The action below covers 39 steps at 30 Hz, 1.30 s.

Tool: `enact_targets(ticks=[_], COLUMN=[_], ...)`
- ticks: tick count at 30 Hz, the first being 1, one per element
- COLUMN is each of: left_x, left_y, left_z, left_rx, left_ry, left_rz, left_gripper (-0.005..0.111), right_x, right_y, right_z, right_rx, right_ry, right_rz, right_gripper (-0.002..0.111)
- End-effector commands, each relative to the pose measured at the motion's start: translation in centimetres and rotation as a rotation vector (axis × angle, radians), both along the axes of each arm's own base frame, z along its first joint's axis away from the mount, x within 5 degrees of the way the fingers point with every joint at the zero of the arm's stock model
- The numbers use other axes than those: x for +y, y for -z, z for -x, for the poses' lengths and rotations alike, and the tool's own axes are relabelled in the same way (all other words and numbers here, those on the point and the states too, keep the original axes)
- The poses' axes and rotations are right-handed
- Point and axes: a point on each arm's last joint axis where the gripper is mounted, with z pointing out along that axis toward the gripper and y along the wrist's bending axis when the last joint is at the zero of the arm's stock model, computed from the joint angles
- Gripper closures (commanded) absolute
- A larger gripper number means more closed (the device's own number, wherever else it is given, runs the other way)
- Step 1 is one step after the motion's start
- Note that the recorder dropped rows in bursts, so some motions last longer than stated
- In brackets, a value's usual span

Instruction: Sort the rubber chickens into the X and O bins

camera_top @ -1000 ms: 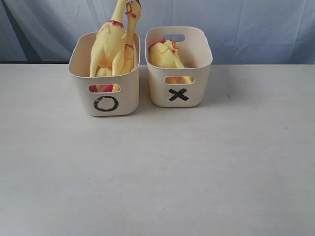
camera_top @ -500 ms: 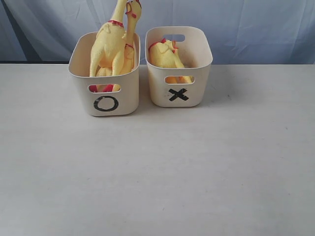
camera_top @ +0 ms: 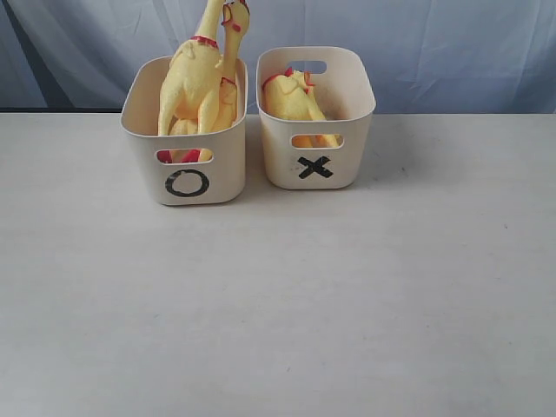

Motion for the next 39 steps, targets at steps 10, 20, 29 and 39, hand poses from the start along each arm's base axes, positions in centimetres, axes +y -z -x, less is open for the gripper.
enact_targets(ticks=[10, 20, 29, 39], left_x=[0.2, 0.4, 0.5, 0.5], left_y=[0.7, 7.9, 11.6, 12.1], left_z=[0.6, -1.8, -2.4, -2.3], left_rx=[0.003, 0.239, 0.365, 0.422], left_ry=[-0.091, -0.092, -0.097, -0.094], left_rz=[-0.064, -0.096, -0.153, -0.18], left_gripper=[0.107, 0.107, 0.107, 0.107], right_x=[0.6, 0.7, 0.6, 0.5], right_y=[10.8, 21.1, 21.4, 22.1], right_z=[-8.6, -11.9, -11.9, -11.9], right_rx=[0.273, 0.625, 0.651, 0.731], right_ry=[0.035, 0.028, 0.03, 0.034], right_rz=[0.092, 0.11, 0.108, 0.099], right_gripper=[0.108, 0.108, 0.108, 0.108])
